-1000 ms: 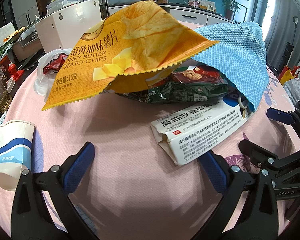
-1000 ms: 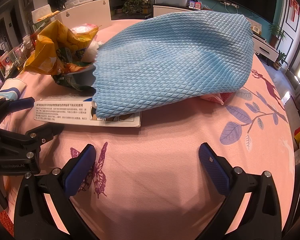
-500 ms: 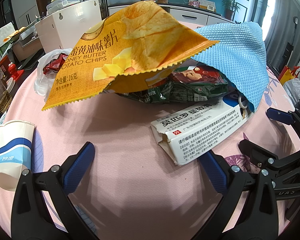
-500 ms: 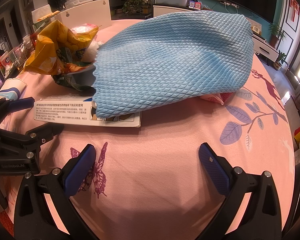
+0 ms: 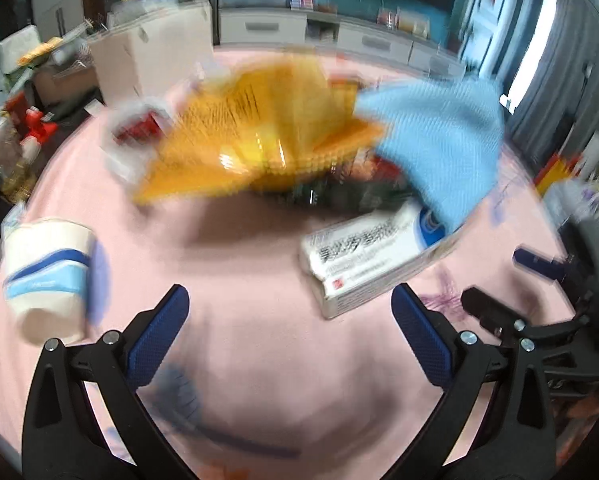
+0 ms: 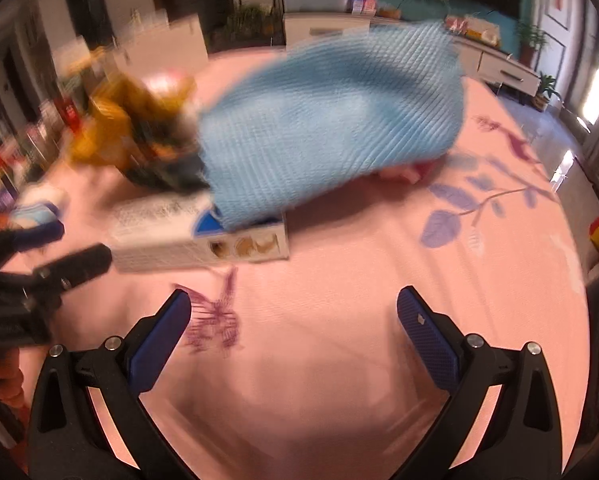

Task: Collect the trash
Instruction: 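Grasp the white paper cup with the left tool while the right tool grasps the white ointment box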

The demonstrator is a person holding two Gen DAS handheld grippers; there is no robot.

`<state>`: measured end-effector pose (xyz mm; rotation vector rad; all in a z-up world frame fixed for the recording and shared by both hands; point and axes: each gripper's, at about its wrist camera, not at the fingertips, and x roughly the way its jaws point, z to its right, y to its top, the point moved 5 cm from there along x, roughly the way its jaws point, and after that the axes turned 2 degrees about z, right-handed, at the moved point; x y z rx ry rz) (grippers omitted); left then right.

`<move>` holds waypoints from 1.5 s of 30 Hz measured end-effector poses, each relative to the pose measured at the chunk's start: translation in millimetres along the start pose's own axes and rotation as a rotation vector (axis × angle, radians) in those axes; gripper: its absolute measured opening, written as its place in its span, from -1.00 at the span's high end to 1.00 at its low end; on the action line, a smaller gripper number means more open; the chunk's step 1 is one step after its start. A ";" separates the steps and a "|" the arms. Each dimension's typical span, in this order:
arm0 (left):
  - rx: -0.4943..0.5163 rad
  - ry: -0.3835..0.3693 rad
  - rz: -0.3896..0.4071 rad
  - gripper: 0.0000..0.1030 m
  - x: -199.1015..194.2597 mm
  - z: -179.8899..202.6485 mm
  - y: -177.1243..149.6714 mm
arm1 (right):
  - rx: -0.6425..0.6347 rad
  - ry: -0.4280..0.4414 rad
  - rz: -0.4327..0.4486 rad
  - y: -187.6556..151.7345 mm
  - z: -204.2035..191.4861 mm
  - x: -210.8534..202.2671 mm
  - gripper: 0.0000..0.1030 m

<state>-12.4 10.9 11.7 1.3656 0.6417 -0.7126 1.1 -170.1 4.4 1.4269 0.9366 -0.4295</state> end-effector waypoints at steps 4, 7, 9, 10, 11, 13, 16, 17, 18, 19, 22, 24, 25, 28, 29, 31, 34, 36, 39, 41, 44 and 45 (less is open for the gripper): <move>-0.030 0.017 0.034 -0.95 -45.3 -10.2 11.4 | 0.051 -0.055 0.075 2.2 8.4 -49.5 -0.95; -0.098 -0.026 0.036 -0.95 -61.8 -27.6 17.3 | 0.093 -0.076 0.087 8.3 9.8 -69.0 -0.95; -0.141 -0.040 0.020 -0.95 -68.0 -37.4 15.0 | 0.116 -0.101 0.100 9.4 13.0 -79.2 -0.95; -0.162 -0.047 0.010 -0.95 -71.8 -43.7 14.0 | 0.124 -0.116 0.108 8.9 17.1 -82.7 -0.95; -0.173 -0.054 0.003 -0.95 -73.5 -46.4 12.7 | 0.130 -0.129 0.113 8.1 18.6 -87.5 -0.95; -0.188 -0.063 -0.005 -0.95 -74.5 -50.0 9.2 | 0.135 -0.136 0.107 7.9 15.2 -87.9 -0.95; -0.199 -0.033 0.008 -0.95 -76.4 -58.6 8.4 | 0.134 -0.151 0.096 6.4 11.9 -89.1 -0.95; -0.203 -0.017 0.016 -0.95 -78.2 -63.9 8.6 | 0.133 -0.159 0.091 5.7 10.6 -89.7 -0.95; -0.207 -0.008 0.019 -0.95 -78.8 -68.0 8.7 | 0.132 -0.161 0.086 4.8 9.2 -89.2 -0.95; -0.218 0.003 0.020 -0.95 -78.7 -75.0 8.9 | 0.130 -0.156 0.081 4.1 7.7 -88.5 -0.95; -0.270 0.047 0.018 -0.95 -73.4 -101.0 7.5 | 0.132 -0.128 0.070 2.2 2.7 -86.4 -0.92; -0.311 0.081 0.003 -0.95 -68.3 -121.1 5.4 | 0.139 -0.111 0.055 0.7 -1.3 -83.1 -0.81; -0.328 0.092 0.000 -0.95 -66.9 -128.5 5.0 | 0.142 -0.102 0.048 -0.2 -3.0 -81.3 -0.80; -0.366 0.120 0.000 -0.95 -62.4 -151.2 4.1 | 0.140 -0.073 0.023 -0.3 -10.9 -70.8 -0.76; -0.378 0.126 -0.006 -0.95 -59.2 -157.9 3.8 | 0.140 -0.066 0.012 0.4 -14.3 -66.8 -0.76; -0.403 0.132 -0.026 -0.95 -50.9 -168.6 2.6 | 0.156 -0.047 -0.016 2.7 -18.9 -56.2 -0.76; -0.435 0.132 -0.061 -0.95 -35.6 -180.5 1.2 | 0.221 -0.022 -0.060 7.4 -25.4 -36.2 -0.76; -0.452 0.128 -0.077 -0.95 -26.9 -186.0 0.6 | 0.269 -0.018 -0.108 10.2 -32.8 -20.2 -0.76; -0.463 0.124 -0.093 -0.95 -15.6 -190.1 1.3 | 0.318 -0.027 -0.139 18.9 -49.4 1.2 -0.76; -0.469 0.091 -0.095 -0.95 -6.8 -191.6 3.1 | 0.352 -0.034 -0.153 24.2 -58.5 14.2 -0.76; -0.492 0.075 -0.118 -0.87 3.1 -192.5 0.6 | 0.372 -0.078 -0.170 32.0 -74.6 34.4 -0.76; -0.496 0.068 -0.122 -0.86 5.5 -191.9 0.2 | 0.381 -0.108 -0.175 34.1 -80.0 41.9 -0.76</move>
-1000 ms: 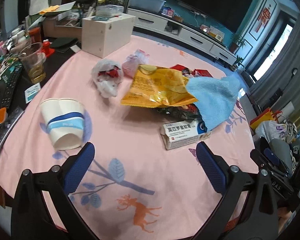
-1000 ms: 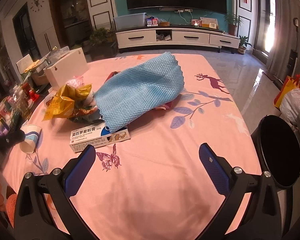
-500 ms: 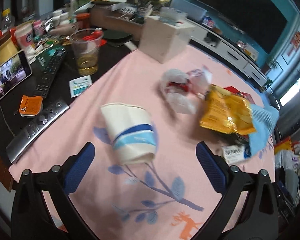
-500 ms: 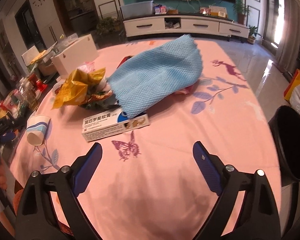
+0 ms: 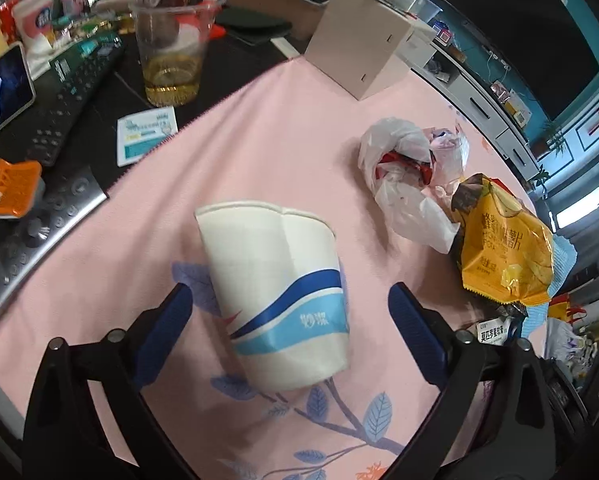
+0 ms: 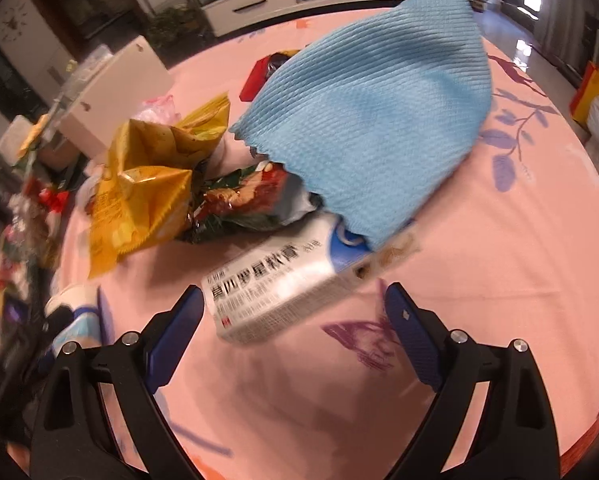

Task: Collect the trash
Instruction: 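Grasp the white paper cup with the left tool while the right tool grasps the white ointment box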

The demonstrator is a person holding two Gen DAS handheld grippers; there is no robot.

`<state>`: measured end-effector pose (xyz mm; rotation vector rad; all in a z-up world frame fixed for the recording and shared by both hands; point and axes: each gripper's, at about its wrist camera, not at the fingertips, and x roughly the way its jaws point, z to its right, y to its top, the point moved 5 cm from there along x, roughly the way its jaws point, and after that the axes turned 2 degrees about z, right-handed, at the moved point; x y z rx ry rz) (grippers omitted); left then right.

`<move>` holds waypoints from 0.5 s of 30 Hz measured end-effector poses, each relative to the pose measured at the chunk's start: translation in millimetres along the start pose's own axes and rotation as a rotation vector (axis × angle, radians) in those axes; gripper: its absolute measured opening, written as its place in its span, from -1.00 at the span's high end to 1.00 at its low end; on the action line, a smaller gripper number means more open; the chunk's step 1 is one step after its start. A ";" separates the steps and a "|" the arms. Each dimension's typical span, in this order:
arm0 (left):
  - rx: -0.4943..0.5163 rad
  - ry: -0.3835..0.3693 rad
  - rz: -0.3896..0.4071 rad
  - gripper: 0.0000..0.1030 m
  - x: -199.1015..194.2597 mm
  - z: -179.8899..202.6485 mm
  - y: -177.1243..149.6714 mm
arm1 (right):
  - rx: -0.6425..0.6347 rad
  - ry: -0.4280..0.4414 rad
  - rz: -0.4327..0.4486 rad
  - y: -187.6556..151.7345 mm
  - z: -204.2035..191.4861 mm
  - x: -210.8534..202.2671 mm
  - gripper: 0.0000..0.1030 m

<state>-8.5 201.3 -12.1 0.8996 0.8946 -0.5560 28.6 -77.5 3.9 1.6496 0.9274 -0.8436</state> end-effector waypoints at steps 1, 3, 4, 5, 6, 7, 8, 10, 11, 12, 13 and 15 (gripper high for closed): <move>-0.003 -0.009 -0.007 -0.80 3.0 -0.5 -0.7 | 0.009 -0.012 -0.001 0.9 -3.2 3.7 -0.76; -0.012 -0.013 -0.027 -0.68 9.8 -1.6 -2.5 | 0.035 -0.066 0.009 1.0 -9.9 11.9 -0.76; -0.006 -0.006 -0.013 -0.65 9.7 -0.9 -2.7 | 0.027 -0.088 0.010 0.5 -15.1 15.3 -0.76; -0.002 0.000 -0.010 -0.60 10.1 -0.3 -3.0 | 0.016 -0.104 0.013 0.2 -20.5 18.1 -0.76; 0.000 0.005 -0.010 -0.52 10.8 0.5 -3.7 | 0.009 -0.122 0.019 0.1 -23.7 19.9 -0.76; 0.001 0.004 -0.008 -0.33 11.2 1.5 -4.3 | 0.001 -0.149 0.027 0.2 -25.9 22.0 -0.76; 0.004 0.011 -0.005 -0.24 11.0 2.3 -4.1 | -0.006 -0.179 0.033 0.5 -27.4 24.2 -0.76; 0.006 -0.004 -0.006 -0.21 10.6 5.1 -6.6 | 0.000 -0.210 0.023 0.2 -26.8 29.9 -0.76; 0.003 -0.015 -0.005 -0.17 9.7 6.2 -7.2 | 0.006 -0.211 0.015 -0.3 -25.6 32.4 -0.77; 0.001 -0.025 0.000 -0.14 7.9 7.2 -10.1 | 0.006 -0.213 0.011 -0.5 -24.1 34.8 -0.76; 0.002 -0.029 0.008 -0.02 5.9 8.1 -11.4 | -0.008 -0.224 0.020 -0.2 -22.3 34.6 -0.76; 0.004 -0.048 0.026 0.16 -0.3 11.4 -13.6 | -0.032 -0.231 0.025 -0.7 -19.1 34.2 -0.61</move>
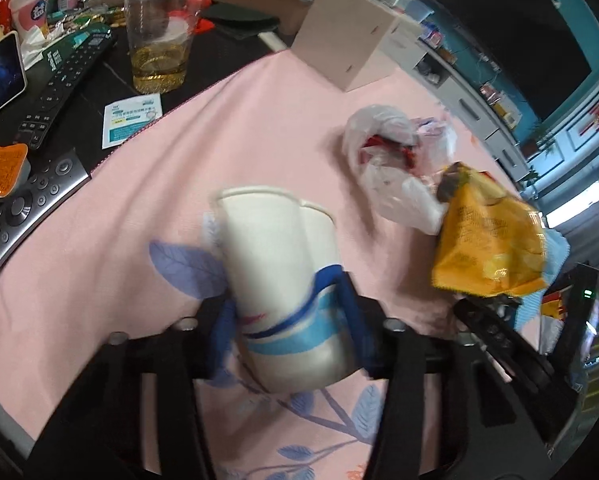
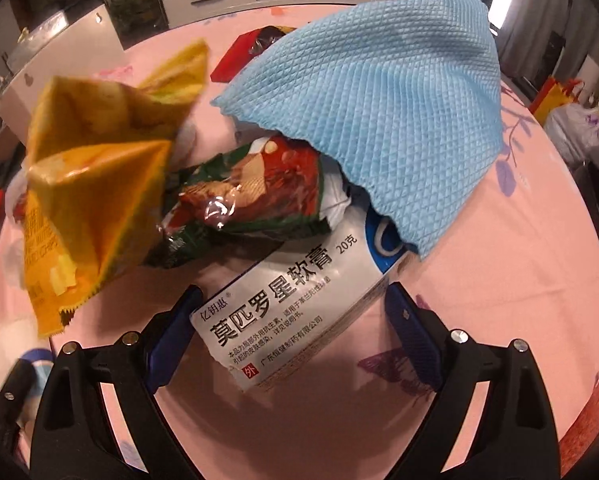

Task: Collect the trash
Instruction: 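Grasp the white paper cup with the left tool while the right tool grasps the white ointment box, then carry the paper cup and ointment box with both tools over the black trash bin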

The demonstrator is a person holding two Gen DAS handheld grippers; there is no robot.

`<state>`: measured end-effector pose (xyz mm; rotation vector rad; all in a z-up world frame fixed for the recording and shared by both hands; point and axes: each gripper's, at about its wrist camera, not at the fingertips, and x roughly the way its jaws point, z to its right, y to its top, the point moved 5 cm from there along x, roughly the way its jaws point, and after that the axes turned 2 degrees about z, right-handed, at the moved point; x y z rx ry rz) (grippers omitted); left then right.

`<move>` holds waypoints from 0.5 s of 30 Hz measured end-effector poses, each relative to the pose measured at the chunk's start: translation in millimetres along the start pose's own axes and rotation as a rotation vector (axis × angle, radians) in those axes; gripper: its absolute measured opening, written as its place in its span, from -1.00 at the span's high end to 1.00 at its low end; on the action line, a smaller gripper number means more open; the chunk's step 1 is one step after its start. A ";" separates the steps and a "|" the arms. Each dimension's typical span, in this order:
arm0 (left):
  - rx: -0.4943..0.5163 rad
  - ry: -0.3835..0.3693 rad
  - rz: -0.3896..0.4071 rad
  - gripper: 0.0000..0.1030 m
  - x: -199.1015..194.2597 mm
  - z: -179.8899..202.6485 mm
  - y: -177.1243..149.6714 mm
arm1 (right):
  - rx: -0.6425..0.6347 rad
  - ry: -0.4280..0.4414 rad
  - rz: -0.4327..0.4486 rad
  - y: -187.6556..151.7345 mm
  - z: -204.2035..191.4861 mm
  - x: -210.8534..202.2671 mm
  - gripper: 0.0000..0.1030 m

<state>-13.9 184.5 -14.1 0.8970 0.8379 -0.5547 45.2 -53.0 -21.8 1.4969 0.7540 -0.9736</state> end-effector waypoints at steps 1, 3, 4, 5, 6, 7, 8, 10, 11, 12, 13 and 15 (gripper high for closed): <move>-0.002 -0.016 -0.004 0.22 -1.9 2.4 -1.4 | -0.006 -0.003 0.009 -0.2 1.7 -1.4 -0.51; -0.010 -0.051 -0.012 0.29 -4.3 6.2 -3.4 | -0.001 0.002 0.035 -1.4 12.4 -7.9 -0.09; -0.010 -0.061 -0.011 0.33 -6.1 9.1 -5.1 | 0.002 0.019 0.037 -2.3 17.0 -9.3 -0.07; -0.004 -0.065 -0.009 0.33 -7.6 12.1 -6.5 | 0.001 0.046 0.039 -3.6 22.1 -10.9 -0.03; 0.003 -0.068 -0.007 0.33 -9.8 14.9 -9.1 | -0.004 0.053 0.039 -4.6 27.7 -12.0 0.01; 0.015 -0.075 -0.004 0.33 -12.2 19.6 -11.9 | -0.010 0.057 0.039 -7.0 33.7 -13.8 0.02; 0.022 -0.083 -0.003 0.34 -14.1 22.8 -14.0 | -0.011 0.067 0.040 -8.3 37.1 -14.7 0.05; 0.030 -0.110 0.001 0.34 -18.4 30.8 -16.4 | 0.006 0.107 0.032 -13.5 49.3 -19.7 0.09; 0.032 -0.125 0.004 0.34 -21.5 35.6 -17.9 | 0.021 0.131 0.022 -15.5 54.8 -22.0 0.10; 0.037 -0.134 0.007 0.34 -24.2 39.7 -18.7 | 0.032 0.148 0.015 -16.7 59.7 -22.5 0.10; 0.051 -0.145 0.014 0.34 -28.8 46.4 -20.6 | 0.043 0.166 0.010 -18.1 66.0 -24.4 0.11; 0.074 -0.160 0.027 0.34 -36.5 56.2 -23.0 | 0.057 0.181 0.013 -18.3 76.9 -29.6 0.11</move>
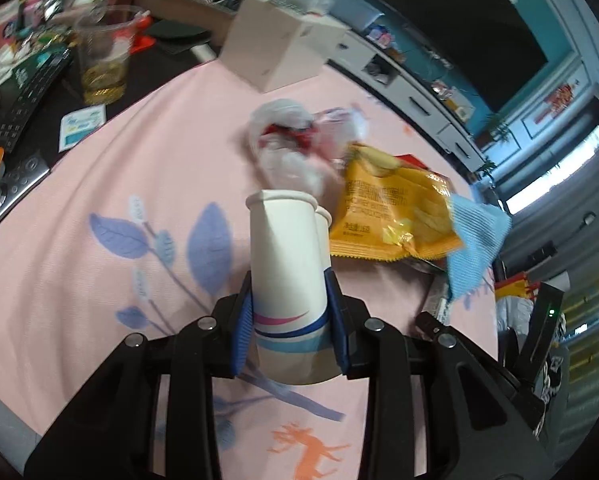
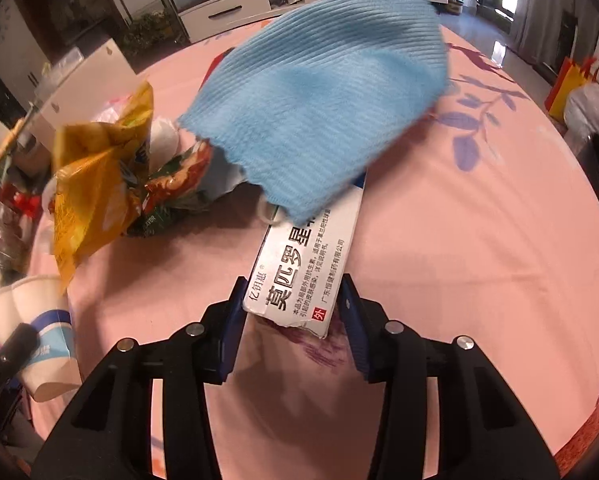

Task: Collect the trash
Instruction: 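Carry the paper cup and ointment box with both tools over the black trash bin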

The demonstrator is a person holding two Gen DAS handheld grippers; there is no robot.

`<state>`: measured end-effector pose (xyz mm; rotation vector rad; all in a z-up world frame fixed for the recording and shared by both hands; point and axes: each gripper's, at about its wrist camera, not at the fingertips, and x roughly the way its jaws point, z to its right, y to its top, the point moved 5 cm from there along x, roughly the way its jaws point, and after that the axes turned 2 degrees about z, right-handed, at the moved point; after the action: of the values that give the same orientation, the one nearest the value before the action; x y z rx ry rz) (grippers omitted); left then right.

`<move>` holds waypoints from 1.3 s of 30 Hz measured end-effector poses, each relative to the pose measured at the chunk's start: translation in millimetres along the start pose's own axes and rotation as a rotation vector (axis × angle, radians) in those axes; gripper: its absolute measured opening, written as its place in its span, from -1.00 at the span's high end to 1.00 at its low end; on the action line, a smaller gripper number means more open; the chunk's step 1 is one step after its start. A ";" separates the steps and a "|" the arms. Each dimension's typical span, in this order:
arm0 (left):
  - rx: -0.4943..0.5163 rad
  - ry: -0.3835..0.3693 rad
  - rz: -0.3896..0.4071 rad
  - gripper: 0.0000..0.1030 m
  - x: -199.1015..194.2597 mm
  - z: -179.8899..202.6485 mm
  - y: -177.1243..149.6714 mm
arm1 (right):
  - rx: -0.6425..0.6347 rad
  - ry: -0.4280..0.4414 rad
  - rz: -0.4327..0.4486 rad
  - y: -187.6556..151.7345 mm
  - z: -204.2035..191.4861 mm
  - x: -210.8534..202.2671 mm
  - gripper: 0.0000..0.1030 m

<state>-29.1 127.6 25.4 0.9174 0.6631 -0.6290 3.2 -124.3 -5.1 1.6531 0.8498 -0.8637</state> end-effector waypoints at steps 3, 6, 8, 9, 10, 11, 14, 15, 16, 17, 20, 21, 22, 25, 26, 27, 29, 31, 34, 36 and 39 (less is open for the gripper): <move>0.026 -0.038 0.013 0.34 -10.6 17.4 -2.6 | 0.018 0.014 0.016 -1.0 12.1 -13.0 0.12; 0.049 -0.057 0.020 0.34 -17.2 31.4 -5.2 | 0.014 0.024 0.041 -4.5 21.6 -29.0 0.17; 0.058 -0.065 0.020 0.34 -21.0 38.6 -8.8 | 0.021 0.039 0.050 -3.9 30.9 -36.2 0.21; 0.060 -0.072 0.020 0.34 -23.0 41.3 -10.5 | 0.028 0.054 0.053 -2.0 30.6 -38.2 0.21; 0.065 -0.083 0.022 0.34 -26.1 45.4 -12.9 | 0.035 0.067 0.054 -4.4 30.8 -43.1 0.21; 0.070 -0.091 0.023 0.34 -28.5 48.7 -15.1 | 0.038 0.083 0.060 -5.4 34.7 -48.8 0.22; 0.088 -0.105 0.026 0.34 -34.2 59.0 -19.4 | 0.038 0.091 0.079 -6.0 43.9 -52.8 0.22; 0.093 -0.112 0.031 0.34 -37.1 63.9 -21.4 | 0.044 0.099 0.081 -7.1 48.2 -55.7 0.22; 0.097 -0.117 0.034 0.34 -39.7 66.4 -23.1 | 0.052 0.116 0.080 -8.4 53.0 -58.8 0.22; 0.105 -0.122 0.036 0.34 -42.7 71.3 -25.2 | 0.056 0.129 0.080 -7.0 53.9 -60.2 0.22; 0.133 -0.133 0.045 0.34 -50.6 87.0 -29.9 | 0.059 0.159 0.103 -4.8 58.5 -69.4 0.22; 0.144 -0.138 0.049 0.34 -53.2 93.2 -31.0 | 0.060 0.172 0.114 -4.3 61.9 -73.8 0.22; 0.153 -0.146 0.053 0.34 -56.8 100.5 -32.4 | 0.065 0.184 0.119 -3.5 64.6 -77.2 0.22; 0.192 -0.173 0.073 0.34 -69.9 125.0 -34.8 | 0.077 0.239 0.146 -1.5 72.4 -91.9 0.22; 0.201 -0.180 0.082 0.34 -73.8 131.2 -35.5 | 0.078 0.256 0.155 -0.9 74.7 -97.9 0.22; 0.216 -0.193 0.094 0.34 -79.7 140.1 -35.6 | 0.077 0.271 0.164 -0.2 76.3 -103.2 0.21; 0.233 -0.214 0.111 0.34 -89.8 155.3 -33.3 | 0.075 0.304 0.184 1.9 79.5 -116.8 0.22; 0.256 -0.243 0.112 0.34 -96.4 171.8 -29.2 | 0.076 0.330 0.201 4.4 81.8 -128.4 0.21; 0.298 -0.277 0.120 0.34 -99.1 196.2 -19.9 | 0.076 0.346 0.241 11.1 84.7 -149.0 0.21; 0.320 -0.299 0.128 0.34 -98.6 208.8 -15.0 | 0.064 0.319 0.280 18.4 86.2 -161.9 0.21; 0.336 -0.349 0.116 0.34 -87.3 228.0 -6.4 | 0.088 0.290 0.308 29.8 91.6 -173.7 0.21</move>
<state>-34.1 -54.3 188.3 1.1136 0.1912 -0.7873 -68.0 -239.4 140.4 1.9552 0.7312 -0.4594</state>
